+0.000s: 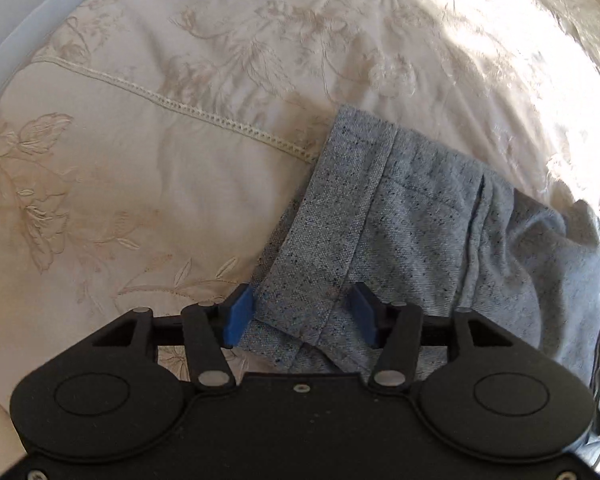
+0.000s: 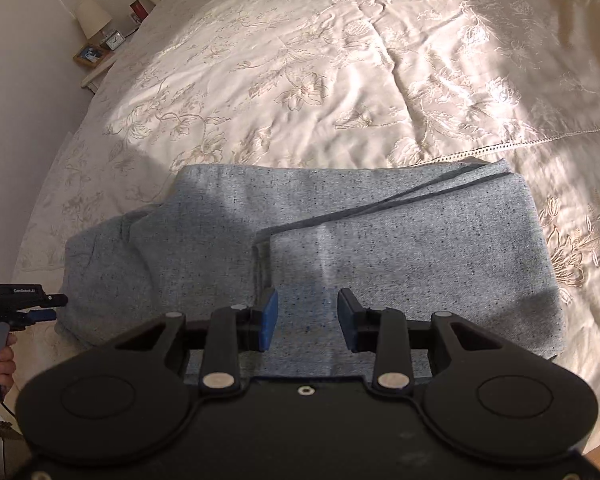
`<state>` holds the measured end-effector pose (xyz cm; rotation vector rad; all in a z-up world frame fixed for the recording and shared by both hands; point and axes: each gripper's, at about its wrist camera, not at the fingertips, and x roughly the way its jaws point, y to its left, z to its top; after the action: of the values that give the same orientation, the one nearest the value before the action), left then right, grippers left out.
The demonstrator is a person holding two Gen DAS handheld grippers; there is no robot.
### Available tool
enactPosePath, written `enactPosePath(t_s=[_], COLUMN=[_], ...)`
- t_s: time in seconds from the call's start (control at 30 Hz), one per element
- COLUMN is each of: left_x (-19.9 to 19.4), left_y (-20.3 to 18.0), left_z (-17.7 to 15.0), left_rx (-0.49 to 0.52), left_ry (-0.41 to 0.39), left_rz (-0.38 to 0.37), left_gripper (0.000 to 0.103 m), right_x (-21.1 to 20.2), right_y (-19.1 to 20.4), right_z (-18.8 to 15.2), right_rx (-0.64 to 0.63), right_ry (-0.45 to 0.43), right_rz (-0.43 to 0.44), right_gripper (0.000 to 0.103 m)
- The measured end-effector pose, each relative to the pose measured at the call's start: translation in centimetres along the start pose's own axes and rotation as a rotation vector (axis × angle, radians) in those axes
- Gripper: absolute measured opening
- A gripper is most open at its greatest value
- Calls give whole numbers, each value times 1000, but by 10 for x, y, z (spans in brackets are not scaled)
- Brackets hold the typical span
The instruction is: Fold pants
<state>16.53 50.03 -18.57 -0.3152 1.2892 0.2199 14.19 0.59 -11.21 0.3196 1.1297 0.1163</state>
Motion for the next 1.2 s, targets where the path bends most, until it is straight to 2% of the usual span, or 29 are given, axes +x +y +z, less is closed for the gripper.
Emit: enactPosePath(t_s=[0.07, 0.1, 0.13, 0.23, 0.3, 0.4, 0.5, 0.7, 0.73, 0.8, 0.83, 0.87, 1.03, 1.2], left_x=[13, 15, 18, 24, 27, 32, 35, 37, 37, 31, 28, 23, -4, -48], left_y=[8, 13, 19, 31, 29, 16, 9, 21, 21, 23, 24, 25, 17, -5], left_z=[-1, -2, -3, -8, -9, -14, -17, -9, -9, -8, -8, -7, -11, -18], left_rx=[7, -1, -13, -13, 28, 104, 97, 69, 70, 61, 47, 22, 17, 62], left_ry=[12, 9, 6, -6, 2, -6, -18, 24, 29, 24, 31, 40, -21, -111], left_rz=[-22, -41, -58, -133, -170, -134, -122, -203, -214, -247, -290, -320, -290, -258], left_gripper=[81, 84, 92, 95, 102, 103, 103, 101, 99, 81, 60, 49, 34, 30], right_x=[-3, -4, -6, -9, -8, -5, 0, 3, 4, 6, 8, 8, 11, 15], right_y=[11, 15, 17, 24, 28, 33, 40, 57, 59, 62, 64, 66, 69, 67], right_z=[-4, -8, -10, -16, -18, -20, -20, -19, -19, -20, -19, -20, -18, -13], right_rx=[1, 5, 9, 18, 23, 33, 24, -2, -5, -14, -18, -22, -39, -66], right_ry=[-1, -1, -1, 2, 9, 20, 28, 43, 46, 54, 59, 63, 68, 72], right_rz=[-10, -15, -19, -33, -44, -52, -54, -40, -36, -29, -24, -18, 9, 35], right_gripper=[36, 36, 36, 36, 36, 36, 36, 36, 36, 36, 36, 36, 36, 36])
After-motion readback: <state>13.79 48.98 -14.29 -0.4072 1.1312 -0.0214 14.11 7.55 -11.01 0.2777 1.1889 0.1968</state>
